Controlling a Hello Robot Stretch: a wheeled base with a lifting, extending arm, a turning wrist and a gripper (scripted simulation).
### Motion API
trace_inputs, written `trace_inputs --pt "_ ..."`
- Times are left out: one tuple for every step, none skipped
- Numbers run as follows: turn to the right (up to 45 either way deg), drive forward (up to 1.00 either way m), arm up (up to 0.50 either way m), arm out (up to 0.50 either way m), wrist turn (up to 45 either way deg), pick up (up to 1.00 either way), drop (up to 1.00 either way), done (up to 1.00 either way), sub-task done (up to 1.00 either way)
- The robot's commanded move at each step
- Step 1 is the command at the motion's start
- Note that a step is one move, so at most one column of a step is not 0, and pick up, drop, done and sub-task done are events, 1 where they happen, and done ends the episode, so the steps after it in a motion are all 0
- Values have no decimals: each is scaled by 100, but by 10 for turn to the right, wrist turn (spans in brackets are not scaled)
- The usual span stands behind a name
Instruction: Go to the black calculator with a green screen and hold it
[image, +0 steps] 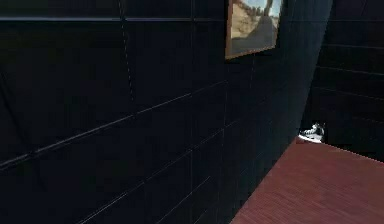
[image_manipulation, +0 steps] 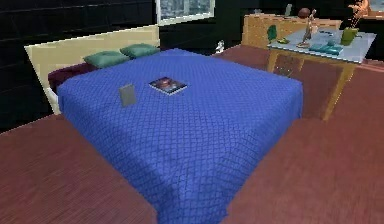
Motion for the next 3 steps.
trace_inputs --pt "0 5 0 0 0 0 0 0 0" --pt "450 0 0 0 0 0 0 0 0" --pt "60 0 0 0 0 0 0 0 0"
